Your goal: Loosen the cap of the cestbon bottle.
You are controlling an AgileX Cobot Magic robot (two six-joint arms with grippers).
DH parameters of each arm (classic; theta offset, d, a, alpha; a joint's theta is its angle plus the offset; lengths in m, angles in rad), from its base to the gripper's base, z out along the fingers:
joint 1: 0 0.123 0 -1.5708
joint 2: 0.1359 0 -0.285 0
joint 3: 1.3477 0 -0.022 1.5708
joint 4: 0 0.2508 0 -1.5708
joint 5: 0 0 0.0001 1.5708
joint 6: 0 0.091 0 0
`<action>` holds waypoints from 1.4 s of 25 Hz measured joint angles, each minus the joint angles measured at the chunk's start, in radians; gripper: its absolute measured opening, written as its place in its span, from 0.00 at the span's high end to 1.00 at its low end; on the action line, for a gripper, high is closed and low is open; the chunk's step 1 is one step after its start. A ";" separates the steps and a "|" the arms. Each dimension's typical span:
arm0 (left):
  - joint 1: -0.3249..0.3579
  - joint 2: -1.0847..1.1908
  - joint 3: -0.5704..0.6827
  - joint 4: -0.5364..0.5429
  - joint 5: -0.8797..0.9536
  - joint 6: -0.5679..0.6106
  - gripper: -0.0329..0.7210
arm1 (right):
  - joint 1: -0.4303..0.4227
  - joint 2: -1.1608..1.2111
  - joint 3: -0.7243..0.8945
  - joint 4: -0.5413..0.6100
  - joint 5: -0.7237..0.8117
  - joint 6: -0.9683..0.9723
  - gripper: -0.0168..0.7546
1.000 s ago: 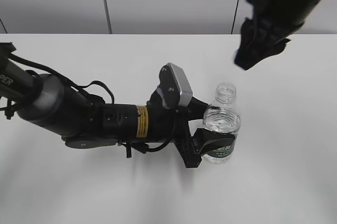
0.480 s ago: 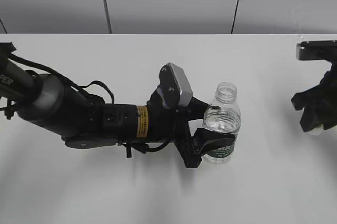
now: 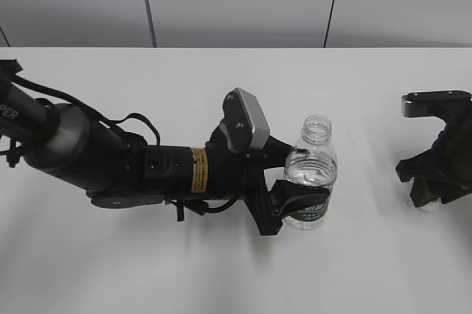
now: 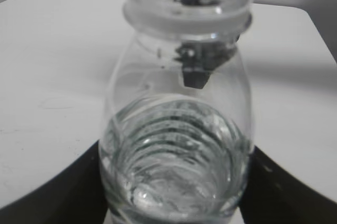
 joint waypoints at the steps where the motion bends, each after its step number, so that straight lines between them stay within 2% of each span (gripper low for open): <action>1: 0.000 0.000 0.000 0.000 0.000 0.000 0.27 | 0.000 0.000 0.000 0.000 0.000 0.000 0.52; 5: 0.000 0.000 0.000 0.000 0.000 0.000 0.27 | 0.000 0.000 0.000 0.009 0.000 0.002 0.31; 8: 0.000 0.000 0.000 0.000 0.000 0.000 0.27 | 0.000 0.000 0.000 0.020 0.000 0.002 0.25; 14: 0.000 -0.007 0.000 0.002 0.007 -0.017 0.27 | 0.000 0.000 0.000 0.022 0.004 0.002 0.23; 21: 0.000 -0.049 0.000 0.018 0.100 -0.040 0.20 | 0.000 0.000 0.000 0.023 0.005 0.003 0.23; 29: 0.000 -0.060 0.000 0.076 0.126 -0.151 0.16 | 0.000 0.000 0.000 0.023 0.005 0.004 0.23; 35: 0.000 -0.060 0.000 0.116 0.125 -0.164 0.16 | 0.000 0.000 0.000 0.023 0.005 0.004 0.23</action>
